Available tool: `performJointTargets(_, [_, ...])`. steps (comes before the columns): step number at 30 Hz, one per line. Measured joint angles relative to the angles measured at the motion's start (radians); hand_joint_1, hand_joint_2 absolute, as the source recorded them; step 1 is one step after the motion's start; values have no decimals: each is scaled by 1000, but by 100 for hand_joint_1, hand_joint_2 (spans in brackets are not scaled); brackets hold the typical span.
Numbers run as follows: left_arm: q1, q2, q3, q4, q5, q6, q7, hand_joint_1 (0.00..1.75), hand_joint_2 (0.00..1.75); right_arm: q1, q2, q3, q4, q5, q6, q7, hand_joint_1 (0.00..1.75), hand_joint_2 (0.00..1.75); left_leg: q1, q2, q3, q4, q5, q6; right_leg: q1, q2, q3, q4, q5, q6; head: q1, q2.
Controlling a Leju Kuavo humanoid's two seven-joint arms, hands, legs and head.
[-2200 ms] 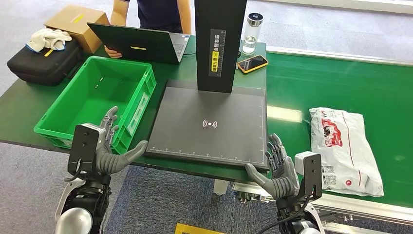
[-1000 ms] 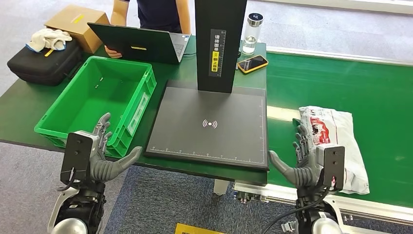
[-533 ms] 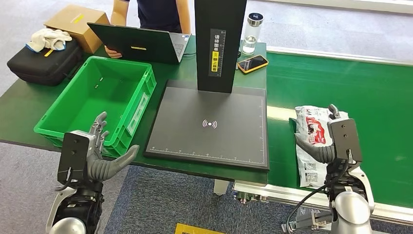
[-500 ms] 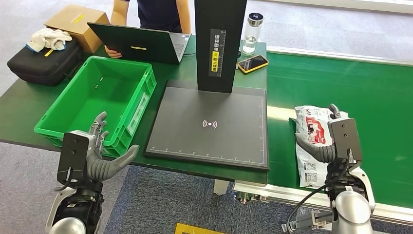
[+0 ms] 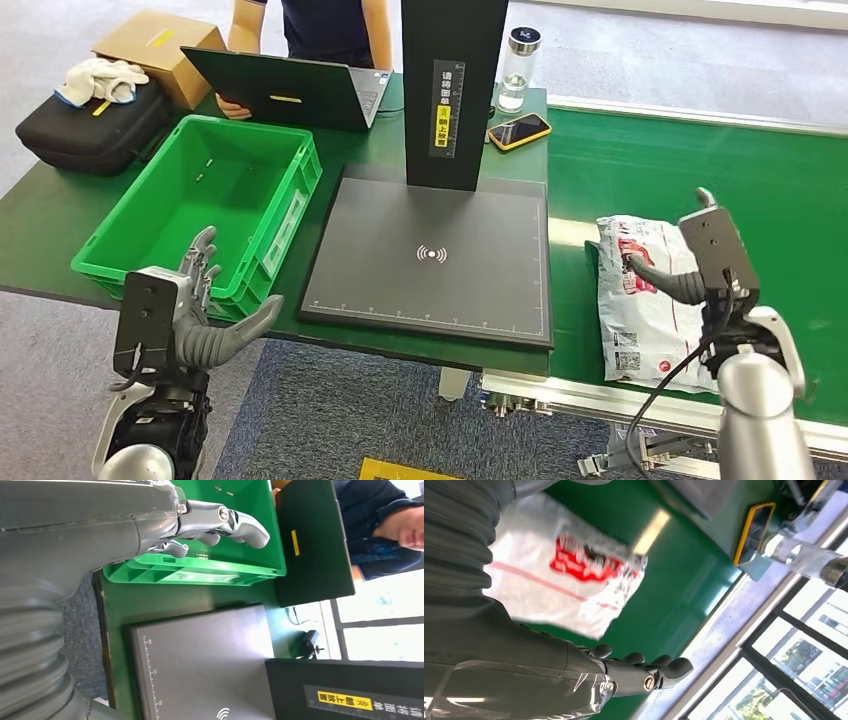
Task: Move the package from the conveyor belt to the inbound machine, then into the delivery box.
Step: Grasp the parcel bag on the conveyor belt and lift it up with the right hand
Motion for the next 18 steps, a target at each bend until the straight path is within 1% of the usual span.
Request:
performJointTargets(4, [-3, 3, 2, 8, 9, 5, -17, 0, 175, -162, -128, 39, 157, 28, 73, 18, 0, 175, -1, -1, -1, 1, 1, 1, 0, 0, 0, 0, 1, 2, 0, 0])
performJointTargets(7, [-3, 8, 3, 15, 16, 21, -27, 0, 175, -287, -200, 85, 285, 53, 67, 27, 0, 175, 0, -1, -2, 1, 1, 1, 0, 0, 0, 0, 1, 2, 0, 0])
performJointTargets(11, [-1, 14, 3, 18, 24, 39, -31, 0, 175, -436, -246, 155, 455, 137, -19, 91, 0, 175, 0, -1, -1, 1, 1, 1, 0, -1, -1, 0, 1, 2, 0, 0])
performJointTargets(13, [0, 17, 3, 18, 29, 44, -32, 0, 175, -491, -263, 187, 528, 184, -41, 119, 0, 175, 0, -2, -2, 1, 1, 1, 0, -1, -1, 0, 1, 2, 0, 0])
performJointTargets(15, [-1, 21, 3, 21, 38, 46, -33, 0, 175, -533, -281, 218, 596, 220, -29, 114, 0, 175, 0, -2, -2, 1, 1, 1, 0, -1, -1, 0, 1, 1, 0, 0])
performJointTargets(18, [-3, 28, 3, 28, 53, 47, -38, 0, 175, -572, -297, 259, 671, 245, 23, 67, 0, 175, 0, -2, -2, 1, 1, 1, 0, -1, -2, 0, 1, 1, 0, 0])
